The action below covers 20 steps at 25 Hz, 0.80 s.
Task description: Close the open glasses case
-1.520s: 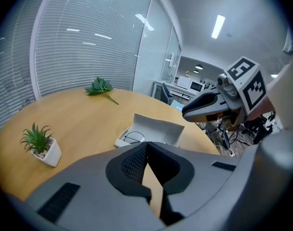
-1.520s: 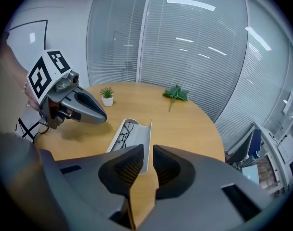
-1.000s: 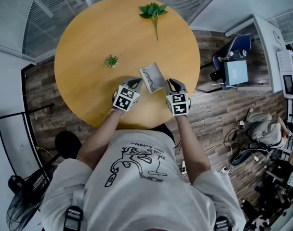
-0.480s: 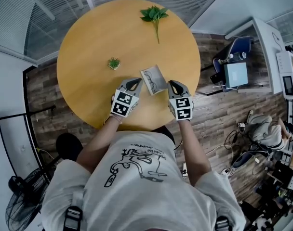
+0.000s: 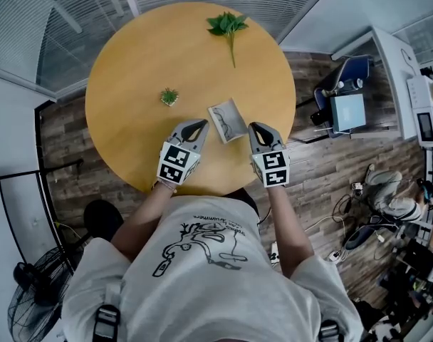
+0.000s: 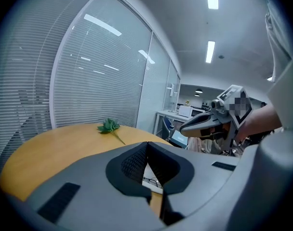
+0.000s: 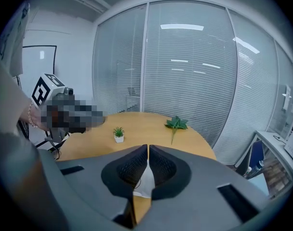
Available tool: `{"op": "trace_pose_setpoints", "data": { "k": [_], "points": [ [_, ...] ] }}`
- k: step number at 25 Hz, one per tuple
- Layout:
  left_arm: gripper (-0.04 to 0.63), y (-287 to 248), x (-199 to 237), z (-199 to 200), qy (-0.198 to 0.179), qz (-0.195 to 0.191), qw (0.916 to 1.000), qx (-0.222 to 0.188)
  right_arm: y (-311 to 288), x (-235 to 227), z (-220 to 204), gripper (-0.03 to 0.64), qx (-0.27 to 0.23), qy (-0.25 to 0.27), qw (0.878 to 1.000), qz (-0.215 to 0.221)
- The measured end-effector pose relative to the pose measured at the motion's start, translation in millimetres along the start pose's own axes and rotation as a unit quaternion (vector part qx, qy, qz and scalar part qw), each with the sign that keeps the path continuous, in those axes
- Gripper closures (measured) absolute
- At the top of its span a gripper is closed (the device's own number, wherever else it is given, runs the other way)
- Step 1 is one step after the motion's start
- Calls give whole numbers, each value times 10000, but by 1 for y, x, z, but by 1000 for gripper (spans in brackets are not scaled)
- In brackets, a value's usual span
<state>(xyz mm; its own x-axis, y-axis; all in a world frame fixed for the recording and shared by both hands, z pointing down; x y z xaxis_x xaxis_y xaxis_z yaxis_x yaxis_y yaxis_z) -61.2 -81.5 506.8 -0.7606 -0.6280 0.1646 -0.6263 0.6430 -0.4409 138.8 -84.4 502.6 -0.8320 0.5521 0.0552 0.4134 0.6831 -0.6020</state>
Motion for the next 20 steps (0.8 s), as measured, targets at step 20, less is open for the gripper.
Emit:
{"op": "trace_pose_setpoints", "data": {
  "k": [20],
  "points": [
    [575,56,-25,56,-105,21,9965,-834,61,27,60,597,-568,198,9973,419]
  ]
}}
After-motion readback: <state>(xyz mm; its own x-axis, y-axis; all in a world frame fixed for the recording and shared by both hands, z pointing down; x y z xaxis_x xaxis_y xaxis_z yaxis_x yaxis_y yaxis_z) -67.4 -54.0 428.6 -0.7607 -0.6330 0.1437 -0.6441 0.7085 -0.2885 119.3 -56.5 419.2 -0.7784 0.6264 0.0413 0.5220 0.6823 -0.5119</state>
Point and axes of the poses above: the fingertips, and each gripper's own axes: y backward along the fingers, x to its left, z out of its top, the point moved 7 cm from there along y, backward along the fingers, and after that the axes turned 3 degrees about x, right-handed, at the moved point
